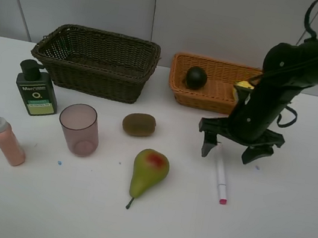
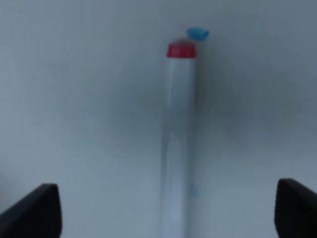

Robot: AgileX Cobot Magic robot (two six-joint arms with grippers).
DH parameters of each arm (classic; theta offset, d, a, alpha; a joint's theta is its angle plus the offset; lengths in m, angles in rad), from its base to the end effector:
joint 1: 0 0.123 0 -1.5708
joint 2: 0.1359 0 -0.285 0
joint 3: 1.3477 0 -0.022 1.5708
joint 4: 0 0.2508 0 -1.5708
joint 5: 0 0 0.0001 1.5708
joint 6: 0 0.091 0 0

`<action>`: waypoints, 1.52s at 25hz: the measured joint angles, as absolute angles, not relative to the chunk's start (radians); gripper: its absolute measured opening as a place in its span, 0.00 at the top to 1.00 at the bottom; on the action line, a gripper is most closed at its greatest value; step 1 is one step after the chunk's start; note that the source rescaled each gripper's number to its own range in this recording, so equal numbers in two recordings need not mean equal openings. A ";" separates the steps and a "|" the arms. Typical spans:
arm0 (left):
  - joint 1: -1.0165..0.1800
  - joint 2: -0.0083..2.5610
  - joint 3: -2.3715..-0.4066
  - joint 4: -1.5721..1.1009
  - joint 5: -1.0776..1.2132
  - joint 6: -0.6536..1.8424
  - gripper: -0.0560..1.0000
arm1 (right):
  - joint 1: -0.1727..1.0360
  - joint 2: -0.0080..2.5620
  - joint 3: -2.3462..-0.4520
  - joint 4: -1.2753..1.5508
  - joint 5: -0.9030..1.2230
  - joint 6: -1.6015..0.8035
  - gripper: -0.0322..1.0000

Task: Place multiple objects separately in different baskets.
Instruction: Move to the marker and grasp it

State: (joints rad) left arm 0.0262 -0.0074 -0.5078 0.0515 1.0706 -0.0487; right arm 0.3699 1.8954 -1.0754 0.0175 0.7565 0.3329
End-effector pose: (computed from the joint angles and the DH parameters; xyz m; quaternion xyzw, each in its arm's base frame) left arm -0.0075 0.0039 0.2787 -0.0332 0.8509 0.0198 0.5239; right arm 0.3120 0.1222 0.1362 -0.0124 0.9991 0.0199 0.0361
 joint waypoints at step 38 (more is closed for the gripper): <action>0.026 -0.007 -0.508 0.051 1.071 -0.049 0.00 | 0.382 1.918 -0.966 0.028 0.585 0.323 0.53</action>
State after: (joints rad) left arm 0.0262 -0.0074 -0.5078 0.0515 1.0706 -0.0487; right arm 0.3816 1.9183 -0.9658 0.0284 0.5852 0.3233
